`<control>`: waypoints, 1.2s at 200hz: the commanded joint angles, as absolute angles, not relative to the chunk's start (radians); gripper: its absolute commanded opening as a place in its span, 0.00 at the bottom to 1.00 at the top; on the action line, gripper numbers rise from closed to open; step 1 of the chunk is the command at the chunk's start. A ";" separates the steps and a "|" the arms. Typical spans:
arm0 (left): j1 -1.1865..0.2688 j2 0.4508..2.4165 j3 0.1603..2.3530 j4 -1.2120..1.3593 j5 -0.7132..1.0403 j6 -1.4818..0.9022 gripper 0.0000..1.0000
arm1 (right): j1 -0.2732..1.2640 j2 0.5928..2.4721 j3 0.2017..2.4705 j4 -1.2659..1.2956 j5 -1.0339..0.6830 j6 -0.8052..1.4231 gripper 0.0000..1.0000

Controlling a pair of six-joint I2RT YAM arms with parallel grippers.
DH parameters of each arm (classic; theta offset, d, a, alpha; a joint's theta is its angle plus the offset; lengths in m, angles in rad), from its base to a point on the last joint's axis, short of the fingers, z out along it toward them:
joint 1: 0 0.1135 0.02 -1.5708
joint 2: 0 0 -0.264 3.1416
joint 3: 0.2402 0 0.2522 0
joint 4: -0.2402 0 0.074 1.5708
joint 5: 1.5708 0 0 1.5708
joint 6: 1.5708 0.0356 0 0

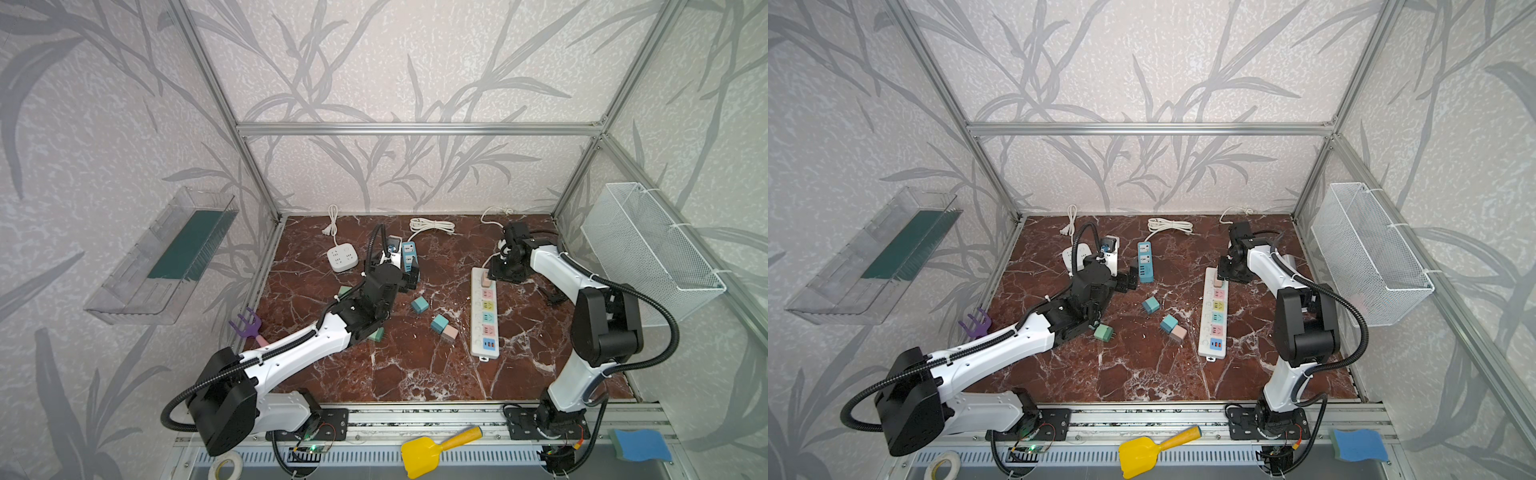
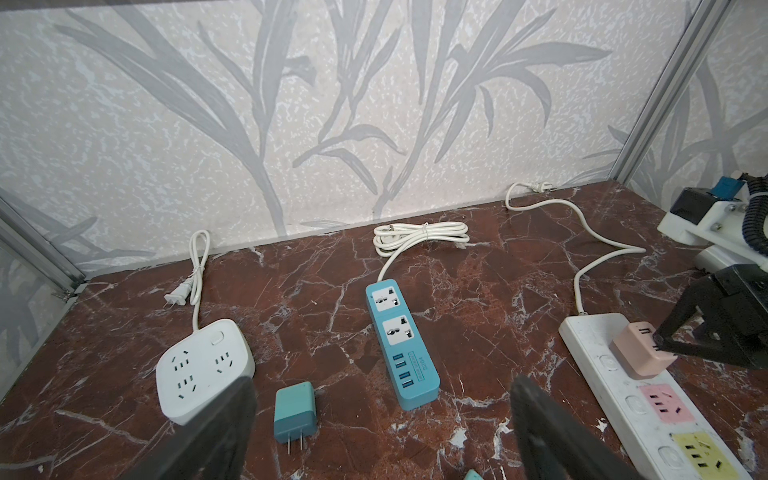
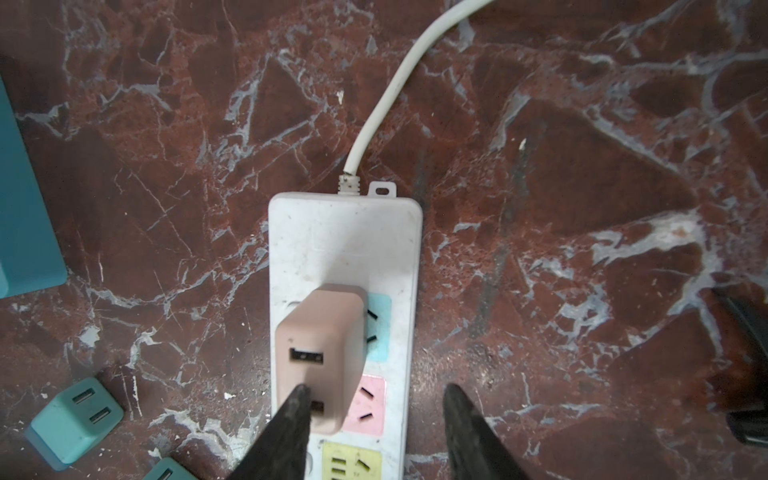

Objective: Insert the plug
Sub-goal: 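Open the right gripper and raise it away from the plugged adapter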

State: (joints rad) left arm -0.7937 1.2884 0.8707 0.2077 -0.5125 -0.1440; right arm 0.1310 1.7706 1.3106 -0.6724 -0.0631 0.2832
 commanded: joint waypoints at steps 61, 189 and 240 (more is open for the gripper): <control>-0.796 1.285 0.898 0.196 -0.505 -0.167 0.96 | 0.130 1.796 1.291 -0.726 -0.039 0.291 0.50; -0.798 1.279 0.897 0.196 -0.502 -0.169 0.96 | 0.128 1.671 1.338 -0.748 -0.107 0.314 0.58; -0.799 1.287 0.899 0.191 -0.497 -0.177 0.95 | 0.050 1.526 1.161 -0.681 -0.111 0.396 0.56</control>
State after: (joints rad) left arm -0.7971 1.2884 0.8707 0.1940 -0.4980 -0.1555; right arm 0.0998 1.6016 1.2732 -0.6914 -0.1066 0.3370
